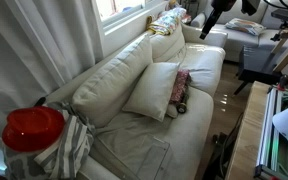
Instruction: Pick up the white pillow from the red patterned blanket and put it on the left side of the couch
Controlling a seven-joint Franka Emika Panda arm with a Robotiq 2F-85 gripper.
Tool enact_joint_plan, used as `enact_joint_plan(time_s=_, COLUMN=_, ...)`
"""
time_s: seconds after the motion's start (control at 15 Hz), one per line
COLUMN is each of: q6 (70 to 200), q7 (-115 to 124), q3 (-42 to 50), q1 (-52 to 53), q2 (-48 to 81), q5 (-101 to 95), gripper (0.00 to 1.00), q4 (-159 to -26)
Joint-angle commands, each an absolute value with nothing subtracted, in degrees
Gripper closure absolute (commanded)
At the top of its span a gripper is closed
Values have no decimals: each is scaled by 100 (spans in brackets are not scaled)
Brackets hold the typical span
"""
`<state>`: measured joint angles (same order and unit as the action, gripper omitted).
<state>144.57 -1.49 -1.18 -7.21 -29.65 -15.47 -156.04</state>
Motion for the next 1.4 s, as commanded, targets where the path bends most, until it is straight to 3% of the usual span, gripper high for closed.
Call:
enact_joint_plan(time_s=0.0, q6=14440, q7=-140, q3=-93, q1=-694, q2=-2968, q5=-1560, gripper=0, q4=-15597)
enact_joint_plan(time_s=0.2, q6=14440, q7=-140, q3=-93, q1=-694, q2=-2968, q5=-1560, gripper=0, q4=-15598)
enact_joint_plan(time_s=0.8, q6=16000, q7=-167, q3=440, q1=34, q2=11, q5=1293, gripper=0, q4=-14886)
enact_joint_plan(time_s=0.93, q6=16276, q7=-230, q3=797, q1=600, q2=644, q5=2196, gripper=0, q4=-14470)
enact_joint_plan(time_s=1.2, q6=16193, q7=-650, q3=-911, q1=-752, q2=1654, q5=4029, gripper=0, q4=-13357)
enact_joint_plan(time_s=1.33, q6=16525, q7=-1249, q3=-1300, q1=-1073, q2=2321, q5=4940, gripper=0, q4=-12904)
